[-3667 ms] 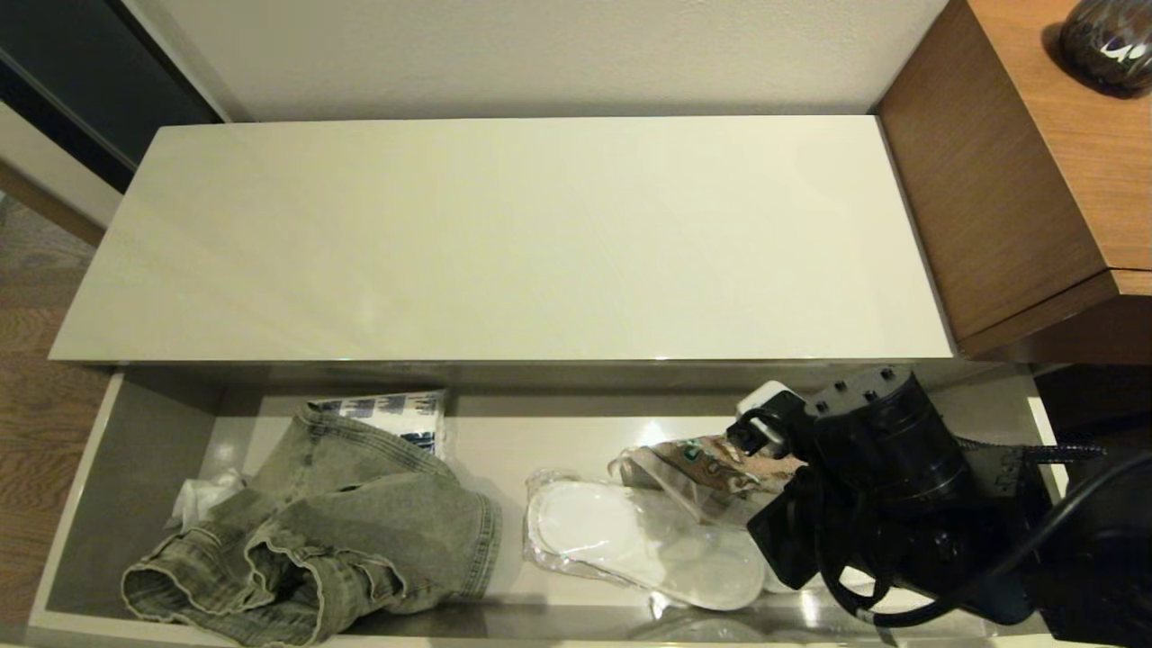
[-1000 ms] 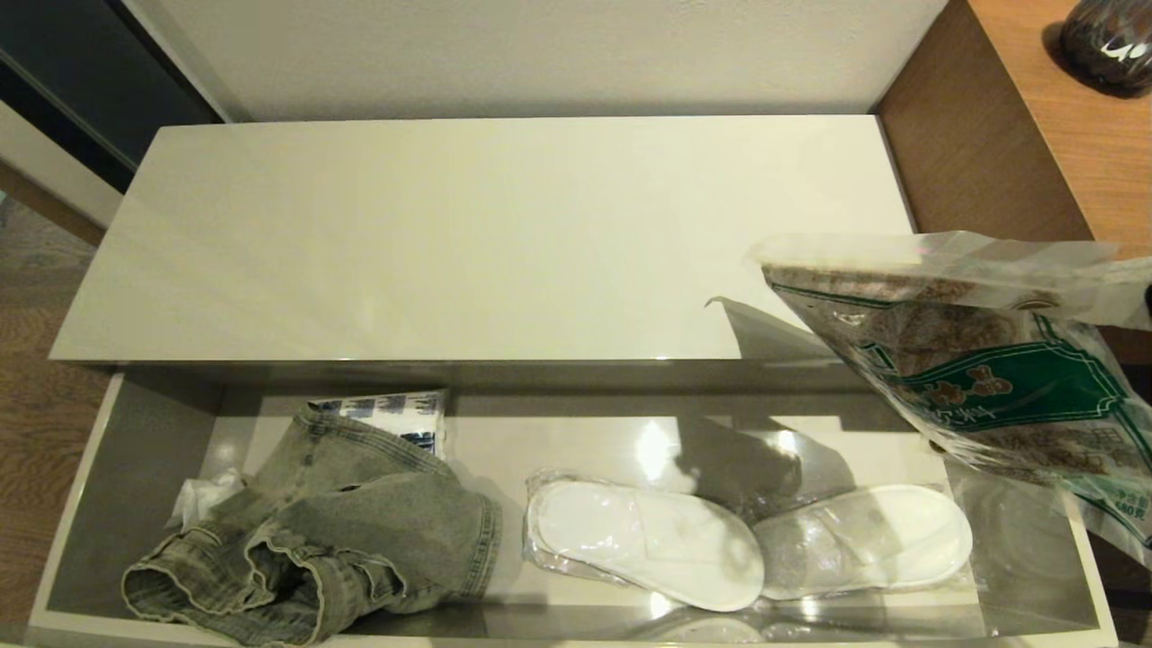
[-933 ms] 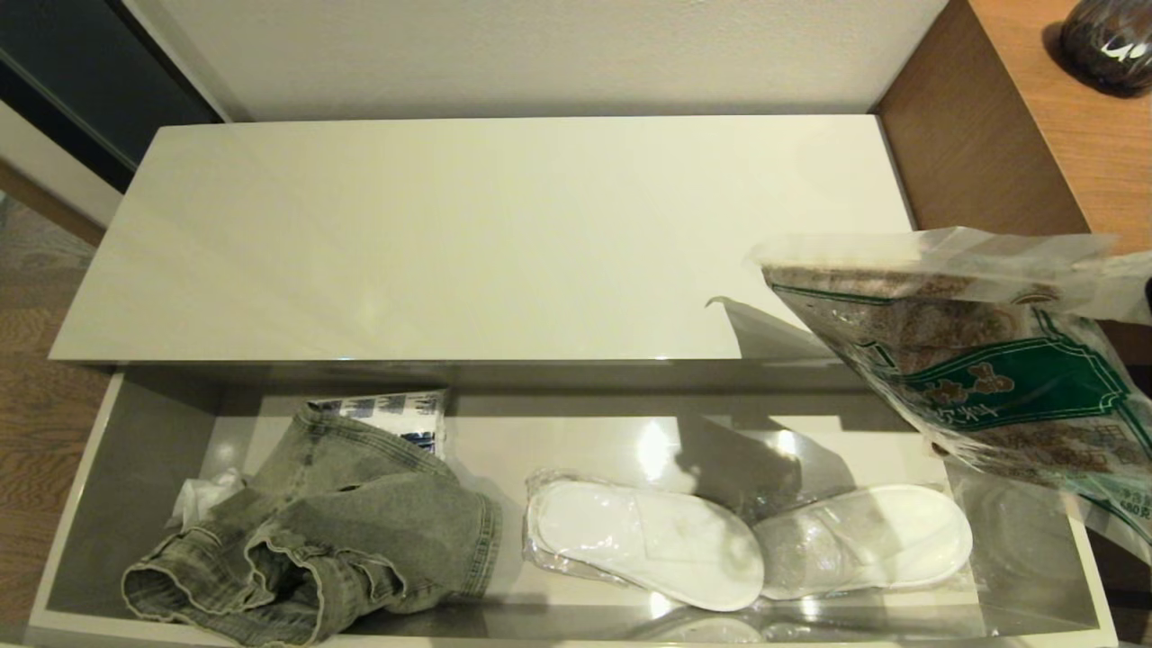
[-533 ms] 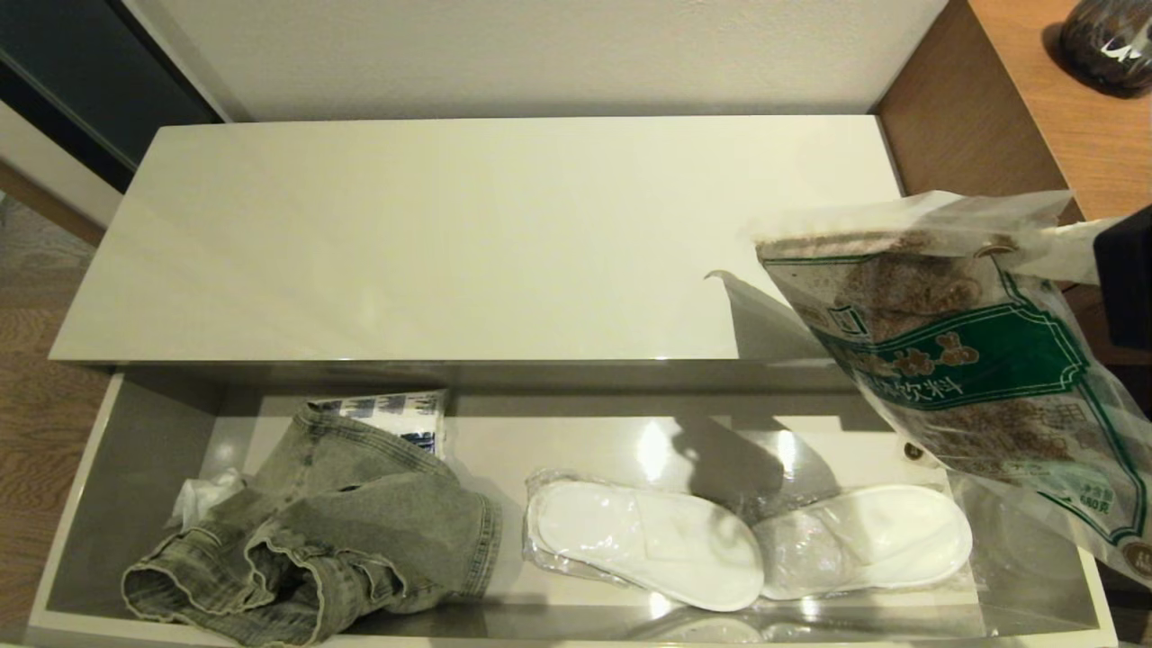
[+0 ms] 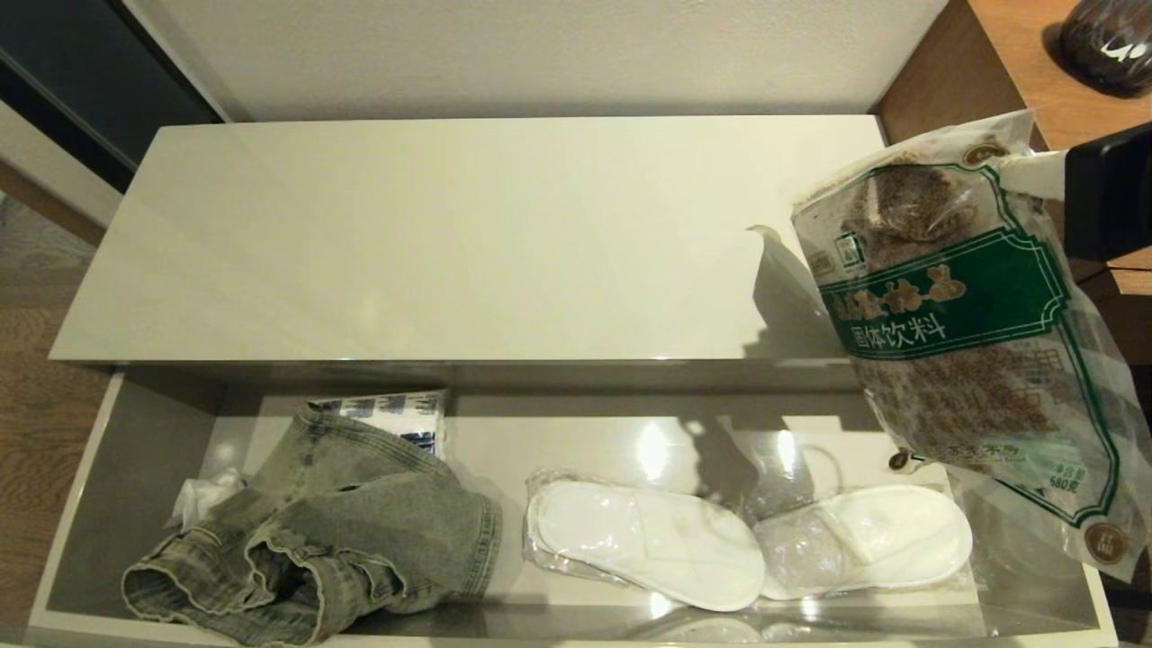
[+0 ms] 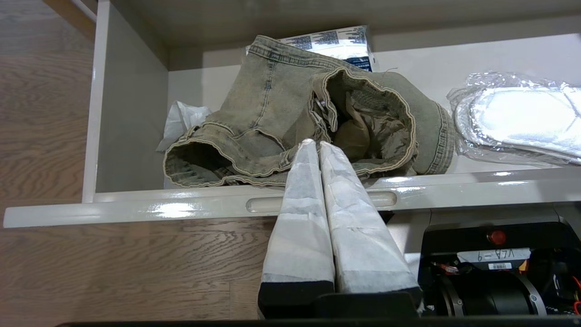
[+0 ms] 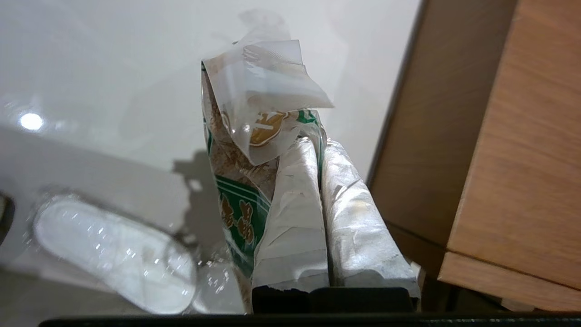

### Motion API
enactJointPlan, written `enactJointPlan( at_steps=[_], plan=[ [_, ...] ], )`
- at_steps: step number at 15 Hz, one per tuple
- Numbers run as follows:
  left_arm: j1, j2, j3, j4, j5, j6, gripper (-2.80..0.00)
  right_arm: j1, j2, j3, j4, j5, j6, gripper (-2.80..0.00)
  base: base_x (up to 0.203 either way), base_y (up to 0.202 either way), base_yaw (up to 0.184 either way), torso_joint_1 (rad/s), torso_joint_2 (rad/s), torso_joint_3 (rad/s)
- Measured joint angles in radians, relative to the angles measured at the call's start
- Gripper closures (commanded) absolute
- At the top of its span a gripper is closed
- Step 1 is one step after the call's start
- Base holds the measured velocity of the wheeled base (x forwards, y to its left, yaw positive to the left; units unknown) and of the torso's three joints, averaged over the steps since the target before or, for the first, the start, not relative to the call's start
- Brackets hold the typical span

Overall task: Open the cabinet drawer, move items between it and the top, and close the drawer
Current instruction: Place the solid drinks on the table

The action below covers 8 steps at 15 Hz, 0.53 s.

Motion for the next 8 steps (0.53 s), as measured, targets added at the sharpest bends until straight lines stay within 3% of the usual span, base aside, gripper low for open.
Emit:
enactJointPlan(
  at_steps=[4, 8],
  plan=[
    [0.0, 0.0, 0.0, 0.0, 0.0, 0.0, 0.0, -0.148, 0.029, 0.0, -0.115, 0.015, -0.036, 0.0, 0.0, 0.0, 0.0, 0.0, 0.0, 0.0],
    [0.0, 0.0, 0.0, 0.0, 0.0, 0.0, 0.0, -0.271, 0.07, -0.005, -0.169, 0.095, -0.045, 0.0, 0.0, 0.0, 0.0, 0.0, 0.0, 0.0]
  ],
)
